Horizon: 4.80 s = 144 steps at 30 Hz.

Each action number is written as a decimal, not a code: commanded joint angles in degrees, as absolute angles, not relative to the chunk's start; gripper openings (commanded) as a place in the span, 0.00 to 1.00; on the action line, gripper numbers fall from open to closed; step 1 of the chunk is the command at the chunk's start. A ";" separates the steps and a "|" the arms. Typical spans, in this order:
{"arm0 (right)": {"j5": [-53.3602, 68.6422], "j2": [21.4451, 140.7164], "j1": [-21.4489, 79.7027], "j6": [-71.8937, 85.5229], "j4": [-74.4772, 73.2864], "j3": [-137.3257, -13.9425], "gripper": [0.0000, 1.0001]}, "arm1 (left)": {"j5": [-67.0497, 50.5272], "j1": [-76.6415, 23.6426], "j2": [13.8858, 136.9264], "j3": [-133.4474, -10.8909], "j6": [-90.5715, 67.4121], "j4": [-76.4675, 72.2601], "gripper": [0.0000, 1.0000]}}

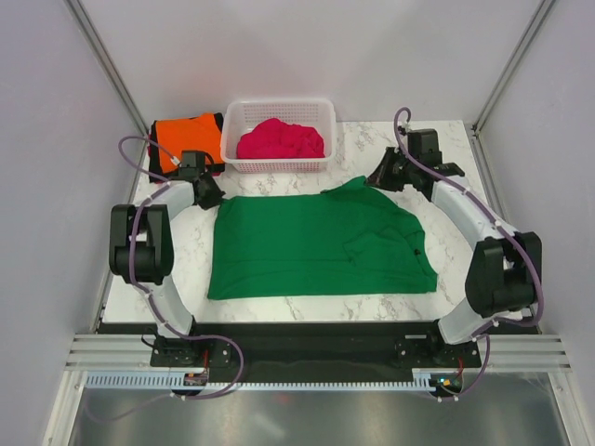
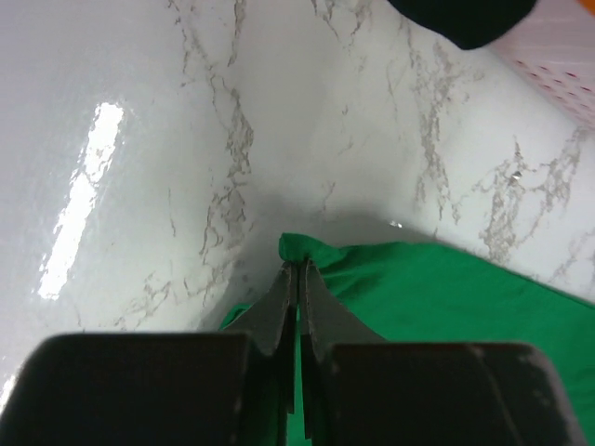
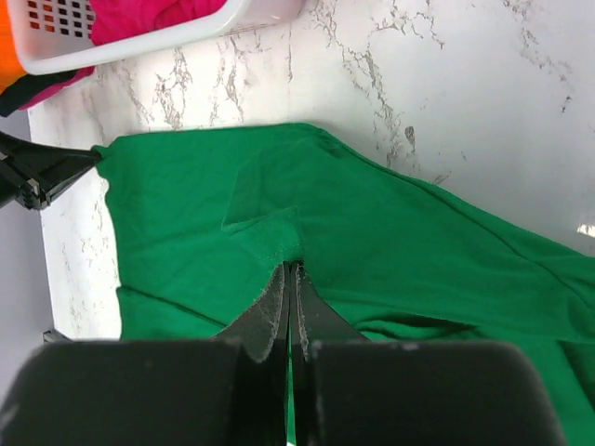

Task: Fold and stack the t-shirts
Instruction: Fold the tshirt

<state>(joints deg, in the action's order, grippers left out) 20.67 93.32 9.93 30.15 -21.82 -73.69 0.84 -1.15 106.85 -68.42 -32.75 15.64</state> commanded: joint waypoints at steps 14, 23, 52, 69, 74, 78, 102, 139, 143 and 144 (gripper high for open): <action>14.42 67.51 7.04 27.42 -27.41 -54.23 0.00 | -1.49 -1.41 83.16 -52.04 -29.36 13.71 0.02; 11.25 56.26 6.50 27.51 -33.04 -49.92 0.00 | -1.32 -1.41 76.12 -45.80 -28.13 11.87 0.02; -5.01 32.87 6.42 46.93 -42.80 -38.22 0.86 | 18.27 -1.41 36.33 -26.72 -37.18 15.03 0.87; 10.56 70.83 14.59 51.85 -21.01 -37.26 0.92 | -4.55 -16.96 76.59 -43.23 -28.13 14.85 0.74; 10.63 80.84 9.94 49.76 -20.13 -39.63 0.94 | -6.42 -18.02 84.37 -45.53 -28.04 17.84 0.71; 11.16 89.37 3.97 48.16 -18.55 -43.58 0.94 | -7.99 -18.46 84.55 -43.25 -28.56 17.84 0.70; 8.34 140.53 1.32 38.95 -23.20 -120.82 0.98 | -24.87 -51.41 90.96 -35.14 -64.00 -15.82 0.69; -3.59 45.17 60.78 72.31 -26.20 -20.75 0.60 | 0.35 -52.29 52.73 -23.82 -55.11 14.77 0.77; -9.05 46.49 66.79 76.46 -27.24 -20.74 0.58 | -1.93 -52.29 53.61 -21.45 -56.16 10.12 0.76; -9.92 47.71 67.58 76.90 -27.51 -20.66 0.59 | -2.28 -52.21 53.79 -20.49 -56.34 9.32 0.76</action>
